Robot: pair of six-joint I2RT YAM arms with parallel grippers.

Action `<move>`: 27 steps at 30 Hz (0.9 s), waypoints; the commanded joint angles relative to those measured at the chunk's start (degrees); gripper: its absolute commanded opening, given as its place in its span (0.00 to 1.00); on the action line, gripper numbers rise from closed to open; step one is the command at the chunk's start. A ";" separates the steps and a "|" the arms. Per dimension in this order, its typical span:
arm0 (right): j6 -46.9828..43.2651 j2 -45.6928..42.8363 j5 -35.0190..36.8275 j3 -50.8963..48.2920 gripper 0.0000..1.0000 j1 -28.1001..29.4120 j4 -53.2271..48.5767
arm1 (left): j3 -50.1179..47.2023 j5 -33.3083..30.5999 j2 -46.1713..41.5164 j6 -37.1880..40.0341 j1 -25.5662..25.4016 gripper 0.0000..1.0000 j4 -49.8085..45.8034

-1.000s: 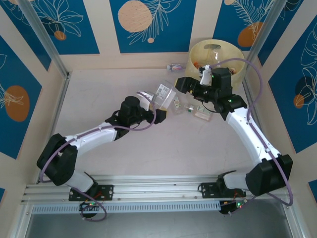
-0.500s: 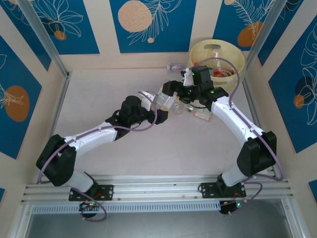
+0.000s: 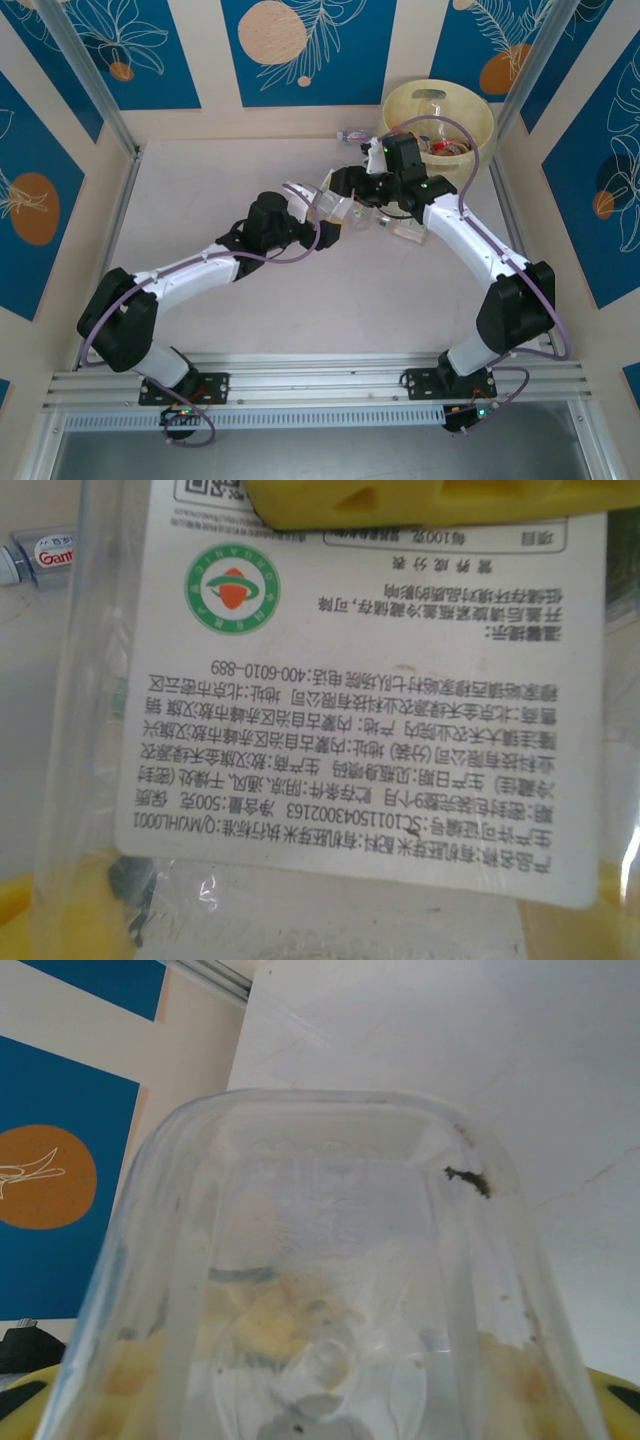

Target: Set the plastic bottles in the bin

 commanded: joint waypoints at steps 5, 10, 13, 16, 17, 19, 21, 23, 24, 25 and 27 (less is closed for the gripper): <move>-7.65 -7.25 6.96 -1.56 0.32 -1.74 1.65 | -8.02 -5.51 -5.36 -4.14 -0.55 1.00 13.93; -12.01 -11.48 9.81 -0.48 0.31 -4.13 1.35 | -14.51 -15.45 -9.49 -7.07 -0.53 1.00 17.40; -13.35 -13.07 10.99 0.84 0.31 -6.04 2.47 | -16.45 -20.39 -11.26 -7.77 -0.50 1.00 15.47; -14.36 -14.37 13.46 1.39 0.30 -7.87 5.28 | -16.90 -23.54 -11.79 -8.83 -0.43 1.00 12.09; -14.64 -14.69 14.21 1.66 0.30 -8.51 6.21 | -17.07 -24.04 -11.79 -9.33 -0.48 1.00 11.50; -14.67 -14.93 14.79 2.45 0.30 -10.17 7.42 | -17.43 -24.47 -11.80 -9.84 -0.46 1.00 10.89; -14.38 -14.69 14.46 3.96 0.30 -12.25 7.98 | -17.39 -25.08 -11.67 -10.16 -0.42 1.00 9.88; -14.51 -14.40 14.22 5.39 0.30 -13.96 8.12 | -17.21 -26.09 -11.41 -10.31 -0.42 1.00 8.94; -14.74 -14.19 14.16 6.14 0.30 -14.69 8.16 | -17.25 -26.76 -11.27 -10.63 -0.28 1.00 8.87; -15.13 -13.94 14.36 6.87 0.30 -15.49 8.20 | -17.25 -27.37 -11.04 -10.88 -0.31 1.00 8.91; -15.87 -13.50 15.22 8.00 0.30 -17.19 8.20 | -17.30 -28.35 -10.77 -11.37 -0.21 1.00 8.70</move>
